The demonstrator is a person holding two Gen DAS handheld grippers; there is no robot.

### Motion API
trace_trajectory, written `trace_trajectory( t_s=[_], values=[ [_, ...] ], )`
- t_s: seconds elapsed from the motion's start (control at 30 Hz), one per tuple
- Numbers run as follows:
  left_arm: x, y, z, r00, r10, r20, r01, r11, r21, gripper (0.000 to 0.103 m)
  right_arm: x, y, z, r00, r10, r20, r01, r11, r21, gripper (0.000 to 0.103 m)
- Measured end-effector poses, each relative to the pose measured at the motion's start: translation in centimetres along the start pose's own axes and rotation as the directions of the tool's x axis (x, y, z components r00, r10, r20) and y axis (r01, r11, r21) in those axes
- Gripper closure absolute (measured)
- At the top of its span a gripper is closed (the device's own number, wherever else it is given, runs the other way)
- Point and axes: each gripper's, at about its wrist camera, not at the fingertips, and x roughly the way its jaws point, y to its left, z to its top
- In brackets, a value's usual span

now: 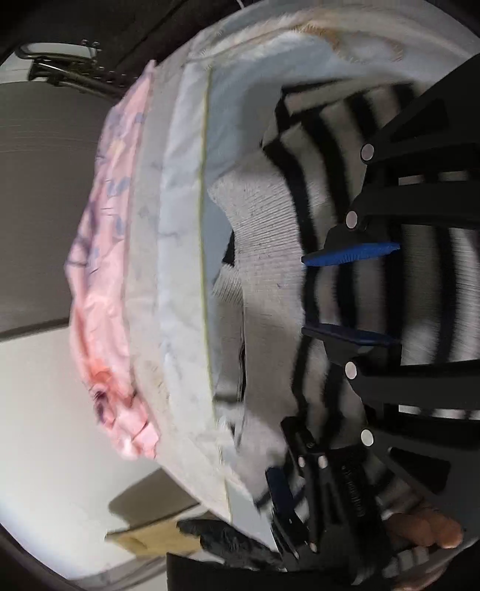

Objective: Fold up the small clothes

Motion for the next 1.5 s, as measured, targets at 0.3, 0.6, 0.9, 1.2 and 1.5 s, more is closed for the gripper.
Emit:
trace_trajectory(
  t_s=[0.3, 0.6, 0.9, 1.2, 1.5],
  values=[
    [-2.7, -1.9, -7.7, 0.999, 0.024, 0.048, -0.027, 0.997, 0.068, 0.020, -3.4, 1.8, -8.0, 1.000, 0.016, -0.014, -0.017, 0.998, -0.066, 0.060],
    [-4.9, -1.8, -9.4, 0.999, 0.027, 0.031, -0.029, 0.996, 0.088, 0.016, -6.1, 0.4, -9.8, 0.999, 0.019, -0.037, -0.020, 0.999, -0.031, 0.058],
    [-6.0, -2.1, -9.1, 0.996, 0.045, 0.079, -0.050, 0.997, 0.066, 0.019, -8.0, -4.5, -8.9, 0.999, 0.001, 0.038, -0.007, 0.987, 0.160, 0.060],
    [-4.5, -1.0, -7.2, 1.000, 0.028, 0.004, -0.028, 1.000, 0.007, 0.023, -8.1, -10.8, -9.5, 0.993, 0.104, 0.056, -0.117, 0.915, 0.385, 0.075],
    [-1.5, -4.0, -5.1, 0.997, 0.079, -0.011, -0.078, 0.994, 0.073, 0.018, -10.9, -13.0, -12.3, 0.995, 0.069, 0.078, -0.098, 0.877, 0.471, 0.062]
  ],
)
